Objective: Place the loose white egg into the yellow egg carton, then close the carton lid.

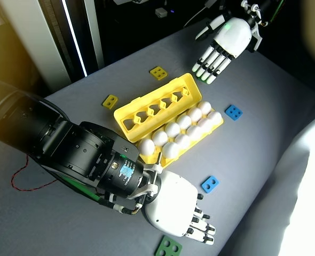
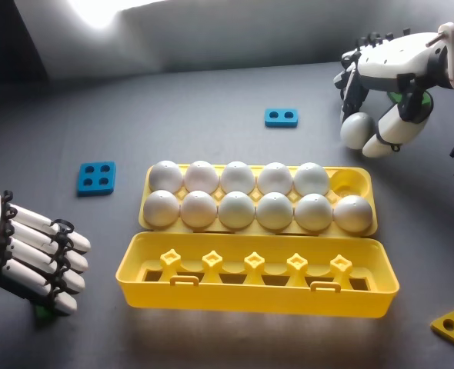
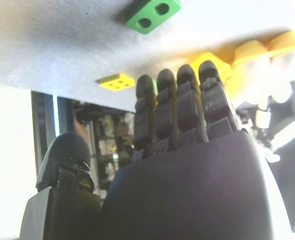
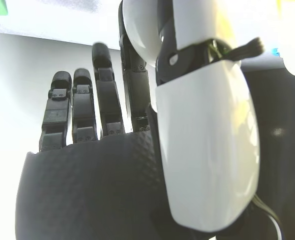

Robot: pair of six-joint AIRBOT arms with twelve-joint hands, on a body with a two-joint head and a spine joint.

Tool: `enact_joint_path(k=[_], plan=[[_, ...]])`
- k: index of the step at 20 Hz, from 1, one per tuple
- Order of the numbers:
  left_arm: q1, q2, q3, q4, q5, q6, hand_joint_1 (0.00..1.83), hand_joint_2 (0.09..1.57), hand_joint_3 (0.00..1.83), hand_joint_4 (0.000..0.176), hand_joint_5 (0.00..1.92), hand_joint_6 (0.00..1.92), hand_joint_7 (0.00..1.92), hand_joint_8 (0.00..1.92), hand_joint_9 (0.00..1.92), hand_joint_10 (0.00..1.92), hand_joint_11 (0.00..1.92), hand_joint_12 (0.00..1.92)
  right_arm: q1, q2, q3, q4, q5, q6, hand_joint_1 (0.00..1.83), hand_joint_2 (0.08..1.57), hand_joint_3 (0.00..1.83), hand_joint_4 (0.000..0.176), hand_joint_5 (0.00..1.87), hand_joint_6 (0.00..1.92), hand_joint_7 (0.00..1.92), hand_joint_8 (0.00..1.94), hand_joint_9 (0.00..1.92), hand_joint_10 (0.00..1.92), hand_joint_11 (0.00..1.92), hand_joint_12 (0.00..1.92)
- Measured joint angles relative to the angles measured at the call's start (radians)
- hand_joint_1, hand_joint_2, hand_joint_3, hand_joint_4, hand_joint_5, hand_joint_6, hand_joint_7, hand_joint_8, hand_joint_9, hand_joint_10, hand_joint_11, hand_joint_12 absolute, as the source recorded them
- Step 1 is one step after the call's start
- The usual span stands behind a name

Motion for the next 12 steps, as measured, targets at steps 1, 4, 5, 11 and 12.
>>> enact_joint_path(k=[1, 4, 5, 11, 12], plan=[[0.0, 0.0, 0.0, 0.0, 0.0, 0.0, 0.0, 1.3, 0.0, 0.0, 0.29, 0.0, 0.21, 0.0, 0.11, 0.0, 0.0, 0.02, 0.003, 0.0, 0.0, 0.0, -0.006, -0.001, 1.15, 1.07, 0.0, 0.0, 1.07, 0.82, 0.4, 0.0, 0.02, 0.0, 0.0, 0.0], [0.0, 0.0, 0.0, 0.0, 0.0, 0.0, 0.0, 1.3, 0.0, 0.0, 0.29, 0.0, 0.22, 0.01, 0.11, 0.01, 0.0, 0.02, 0.017, 0.0, 0.0, -0.003, -0.023, -0.003, 1.14, 1.08, 0.0, 0.0, 1.05, 0.85, 0.44, 0.01, 0.08, 0.01, 0.02, 0.01], [0.0, 0.0, 0.0, 0.0, 0.0, 0.0, 0.0, 1.3, 0.0, 0.0, 0.29, 0.0, 0.22, 0.01, 0.11, 0.01, 0.0, 0.02, 0.018, 0.002, 0.0, 0.001, -0.019, 0.001, 1.14, 1.08, 0.0, 0.0, 1.05, 0.85, 0.44, 0.01, 0.08, 0.01, 0.02, 0.01], [0.0, 0.0, 0.0, 0.001, 0.0, 0.0, 0.0, 1.31, 0.0, 0.0, 0.31, 0.0, 0.22, 0.0, 0.12, 0.0, 0.0, 0.11, 0.042, 0.005, 0.0, 0.002, -0.007, 0.003, 1.17, 1.08, 0.0, 0.0, 1.07, 0.82, 0.3, 0.0, 0.06, 0.0, 0.0, 0.19], [0.0, 0.0, 0.0, 0.0, 0.0, 0.0, 0.0, 1.31, 0.0, 0.0, 0.31, 0.0, 0.22, 0.0, 0.12, 0.0, 0.0, 0.11, 0.042, 0.01, -0.006, 0.002, -0.014, 0.004, 1.17, 1.08, 0.0, 0.0, 1.07, 0.82, 0.3, 0.0, 0.06, 0.0, 0.0, 0.19]])
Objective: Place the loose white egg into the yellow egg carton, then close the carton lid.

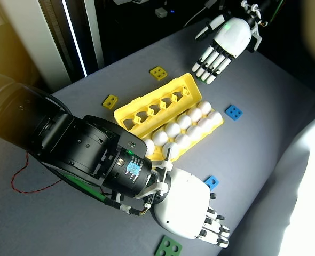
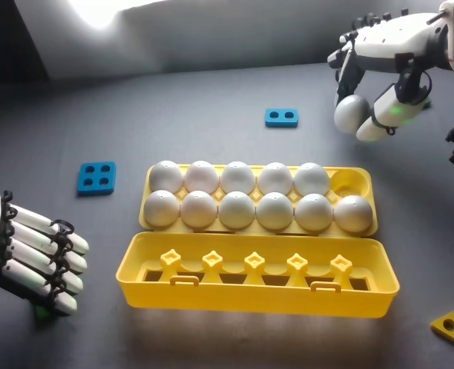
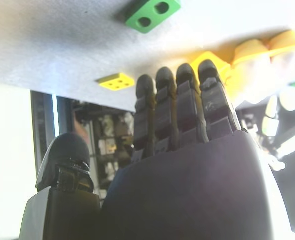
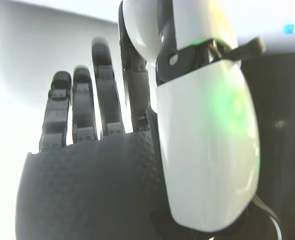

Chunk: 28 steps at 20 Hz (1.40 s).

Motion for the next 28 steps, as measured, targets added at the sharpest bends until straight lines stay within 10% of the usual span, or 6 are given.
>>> enact_joint_path(k=[10, 19, 28], plan=[[0.0, 0.0, 0.0, 0.0, 0.002, 0.002, 0.0, 1.3, 0.0, 0.0, 0.3, 0.0, 0.23, 0.0, 0.12, 0.01, 0.0, 0.08, 0.061, 0.101, -0.197, 0.002, -0.064, 0.015, 1.18, 1.06, 0.0, 0.0, 1.11, 0.76, 0.43, 0.01, 0.11, 0.01, 0.02, 0.03], [0.002, 0.0, 0.0, 0.0, 0.004, 0.003, 0.0, 1.31, 0.0, 0.0, 0.33, 0.01, 0.27, 0.0, 0.15, 0.01, 0.0, 0.15, 0.059, 0.148, -0.241, 0.0, -0.107, 0.104, 1.17, 1.07, 0.0, 0.0, 1.09, 0.79, 0.41, 0.0, 0.13, 0.01, 0.0, 0.29], [0.002, 0.0, 0.0, 0.0, 0.006, 0.003, 0.0, 1.31, 0.0, 0.0, 0.31, 0.0, 0.25, 0.0, 0.15, 0.01, 0.0, 0.17, 0.016, 0.167, -0.272, -0.001, -0.114, 0.128, 1.18, 1.06, 0.0, 0.0, 1.11, 0.76, 0.42, 0.0, 0.14, 0.01, 0.0, 0.16]])
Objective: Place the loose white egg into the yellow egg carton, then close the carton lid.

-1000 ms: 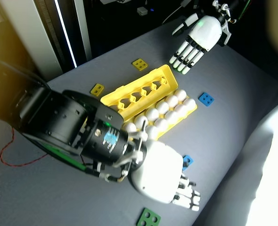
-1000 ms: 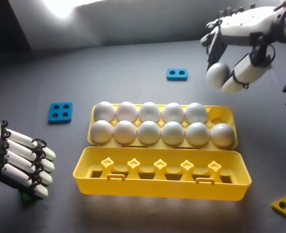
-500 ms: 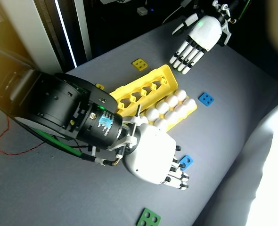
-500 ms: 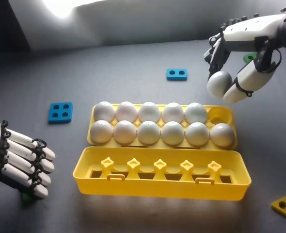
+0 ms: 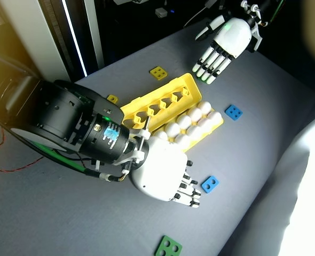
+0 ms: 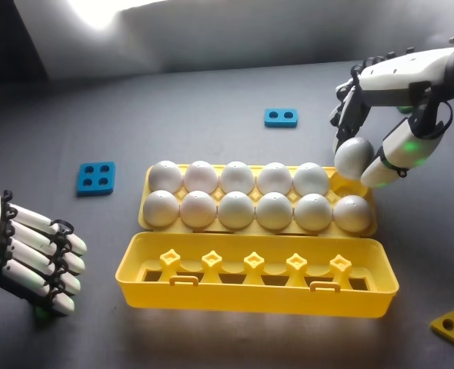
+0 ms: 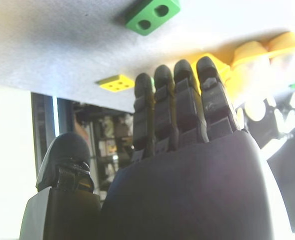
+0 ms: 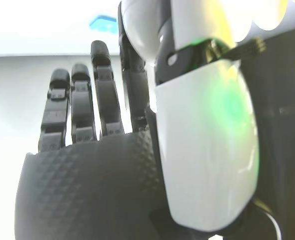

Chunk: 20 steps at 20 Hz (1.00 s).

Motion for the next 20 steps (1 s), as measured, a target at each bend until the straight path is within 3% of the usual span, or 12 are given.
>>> enact_joint_path(k=[3, 8, 9, 13, 19, 20], plan=[[0.0, 0.0, 0.0, 0.002, 0.0, 0.0, 0.0, 1.31, 0.0, 0.0, 0.32, 0.0, 0.26, 0.0, 0.16, 0.01, 0.0, 0.17, -0.013, 0.0, 0.0, 0.0, -0.003, 0.001, 1.16, 1.08, 0.0, 0.0, 1.06, 0.83, 0.4, 0.0, 0.07, 0.0, 0.0, 0.01], [0.0, 0.0, 0.0, 0.0, 0.0, 0.0, 0.0, 1.3, 0.0, 0.0, 0.33, 0.0, 0.27, 0.0, 0.16, 0.0, 0.0, 0.17, -0.014, 0.0, 0.0, 0.0, -0.001, 0.004, 1.17, 1.08, 0.0, 0.0, 1.06, 0.84, 0.44, 0.0, 0.11, 0.0, 0.0, 0.01], [0.002, 0.0, 0.0, 0.0, 0.0, 0.0, 0.0, 1.3, 0.0, 0.0, 0.33, 0.0, 0.27, 0.0, 0.16, 0.0, 0.0, 0.17, -0.02, 0.0, 0.0, 0.0, 0.006, 0.006, 1.18, 1.07, 0.0, 0.0, 1.1, 0.77, 0.46, 0.01, 0.14, 0.01, 0.02, 0.03], [0.002, 0.0, 0.0, 0.0, 0.0, 0.0, 0.0, 1.31, 0.0, 0.0, 0.33, 0.0, 0.26, 0.0, 0.16, 0.0, 0.0, 0.19, -0.03, -0.001, 0.0, 0.0, 0.01, 0.022, 1.18, 1.07, 0.0, 0.0, 1.08, 0.8, 0.38, 0.0, 0.13, 0.0, 0.02, 0.05], [0.002, 0.0, 0.0, 0.0, 0.001, 0.0, 0.0, 1.31, 0.0, 0.0, 0.32, 0.0, 0.27, 0.0, 0.17, 0.0, 0.0, 0.22, -0.038, -0.003, 0.0, 0.0, 0.024, 0.03, 1.18, 1.06, 0.0, 0.0, 1.1, 0.76, 0.44, 0.0, 0.16, 0.0, 0.0, 0.26], [0.002, 0.0, 0.0, 0.0, 0.001, 0.0, 0.0, 1.31, 0.0, 0.0, 0.32, 0.0, 0.27, 0.0, 0.16, 0.0, 0.0, 0.22, -0.038, -0.003, 0.0, 0.0, 0.025, 0.031, 1.18, 1.06, 0.0, 0.0, 1.1, 0.77, 0.44, 0.0, 0.14, 0.01, 0.0, 0.21]])
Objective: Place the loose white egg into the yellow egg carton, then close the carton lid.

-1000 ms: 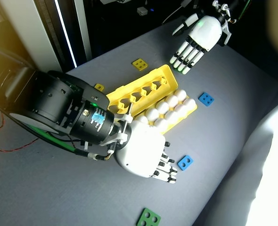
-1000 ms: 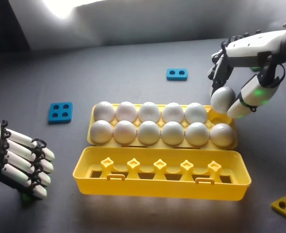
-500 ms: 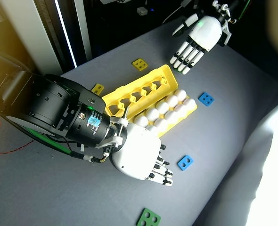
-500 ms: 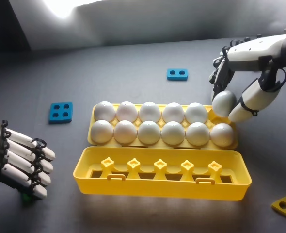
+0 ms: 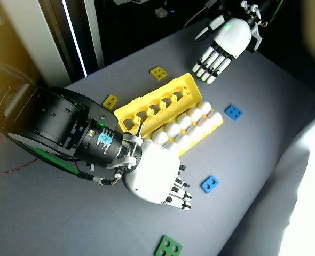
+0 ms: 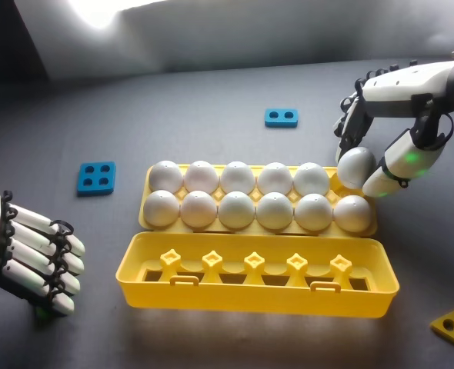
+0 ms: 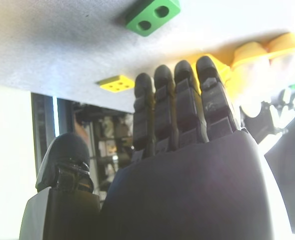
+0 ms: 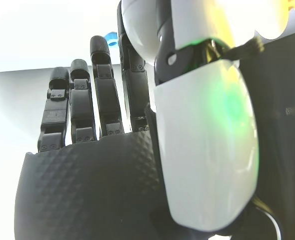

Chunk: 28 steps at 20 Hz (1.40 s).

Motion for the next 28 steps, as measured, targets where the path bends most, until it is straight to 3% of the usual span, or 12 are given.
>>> enact_joint_path(k=[13, 14, 15, 16, 17, 19, 20, 21, 22, 23, 27, 28], plan=[[0.0, 0.0, -0.002, 0.002, 0.002, 0.0, 0.0, 1.31, 0.0, 0.0, 0.32, 0.01, 0.26, 0.01, 0.15, 0.01, 0.0, 0.11, 0.003, -0.01, 0.0, 0.0, 0.002, 0.002, 1.12, 1.09, 0.0, 0.0, 1.04, 0.88, 0.48, 0.0, 0.14, 0.01, 0.0, 0.01], [0.0, 0.0, -0.005, 0.002, 0.002, 0.0, 0.0, 1.31, 0.0, 0.0, 0.31, 0.0, 0.25, 0.0, 0.14, 0.0, 0.0, 0.11, 0.003, -0.01, 0.0, 0.0, 0.002, 0.001, 1.11, 1.06, 0.0, 0.0, 1.09, 0.8, 0.48, 0.0, 0.15, 0.01, 0.01, 0.02], [0.0, -0.001, -0.006, 0.002, 0.001, 0.0, 0.0, 1.31, 0.0, 0.0, 0.31, 0.0, 0.25, 0.0, 0.14, 0.0, 0.0, 0.11, 0.003, -0.01, 0.0, 0.0, 0.002, 0.002, 1.1, 1.06, 0.0, 0.049, 1.11, 0.77, 0.48, 0.0, 0.14, 0.0, 0.0, 0.02], [0.0, -0.001, -0.006, 0.002, 0.002, 0.0, 0.0, 1.31, 0.0, 0.0, 0.33, 0.01, 0.26, 0.0, 0.15, 0.01, 0.0, 0.15, 0.003, -0.01, 0.0, 0.0, 0.002, 0.001, 1.11, 1.05, 0.0, 0.038, 1.11, 0.76, 0.48, 0.0, 0.15, 0.01, 0.02, 0.04], [0.0, -0.001, -0.006, 0.002, 0.002, 0.0, 0.0, 1.31, 0.0, 0.0, 0.32, 0.0, 0.25, 0.0, 0.14, 0.0, 0.0, 0.13, 0.003, -0.01, 0.0, 0.0, 0.002, 0.002, 1.1, 1.06, 0.0, 0.051, 1.08, 0.8, 0.47, 0.0, 0.16, 0.0, 0.0, 0.13], [0.0, -0.001, -0.006, 0.002, 0.002, 0.0, 0.0, 1.31, 0.0, 0.0, 0.34, 0.01, 0.27, 0.0, 0.16, 0.01, 0.0, 0.19, 0.003, -0.01, 0.0, 0.0, 0.002, 0.001, 1.07, 1.07, 0.0, 0.101, 1.07, 0.83, 0.41, 0.0, 0.1, 0.0, 0.0, 0.12], [0.0, -0.001, -0.006, 0.002, 0.002, 0.0, 0.0, 1.31, 0.0, 0.0, 0.35, 0.01, 0.28, 0.01, 0.17, 0.01, 0.0, 0.24, 0.003, -0.01, 0.0, 0.0, 0.002, 0.001, 1.06, 1.01, 0.0, 0.007, 0.93, 0.38, 0.38, 0.0, 0.09, 0.0, 0.0, 0.11], [0.0, -0.001, -0.006, 0.002, 0.002, 0.0, 0.0, 1.31, 0.0, 0.0, 0.34, 0.0, 0.27, 0.0, 0.16, 0.0, 0.0, 0.2, 0.003, -0.01, 0.0, 0.0, 0.002, 0.001, 1.03, 0.98, 0.0, 0.018, 0.92, 0.16, 0.37, 0.0, 0.09, 0.0, 0.0, 0.13], [0.0, -0.001, -0.006, 0.002, 0.002, 0.0, 0.0, 1.31, 0.0, 0.0, 0.34, 0.0, 0.28, 0.0, 0.16, 0.0, 0.0, 0.19, 0.003, -0.01, 0.0, 0.0, 0.003, 0.002, 1.0, 0.97, 0.0, 0.043, 0.89, 0.07, 0.38, 0.0, 0.1, 0.0, 0.0, 0.18], [0.0, -0.001, -0.006, 0.001, 0.002, 0.0, 0.0, 1.31, 0.0, 0.0, 0.34, 0.0, 0.27, 0.0, 0.16, 0.0, 0.0, 0.17, 0.003, -0.01, 0.0, 0.0, 0.003, 0.002, 1.0, 0.95, 0.0, 0.051, 0.87, 0.04, 0.38, 0.0, 0.11, 0.01, 0.0, 0.21], [0.002, -0.001, -0.006, 0.002, 0.002, 0.001, 0.0, 1.31, 0.0, 0.0, 0.31, 0.0, 0.25, 0.0, 0.14, 0.0, 0.0, 0.09, 0.003, -0.01, 0.0, 0.0, 0.001, 0.002, 0.99, 0.93, 0.0, 0.049, 0.85, 0.01, 0.4, 0.01, 0.15, 0.01, 0.0, 0.26], [0.002, -0.001, -0.006, 0.002, 0.003, 0.0, 0.0, 1.3, 0.0, 0.0, 0.31, 0.0, 0.25, 0.0, 0.14, 0.0, 0.0, 0.09, 0.003, -0.01, 0.0, 0.0, 0.0, 0.002, 1.01, 0.91, 0.0, 0.058, 0.77, 0.0, 0.33, 0.0, 0.13, 0.0, 0.0, 0.31]])
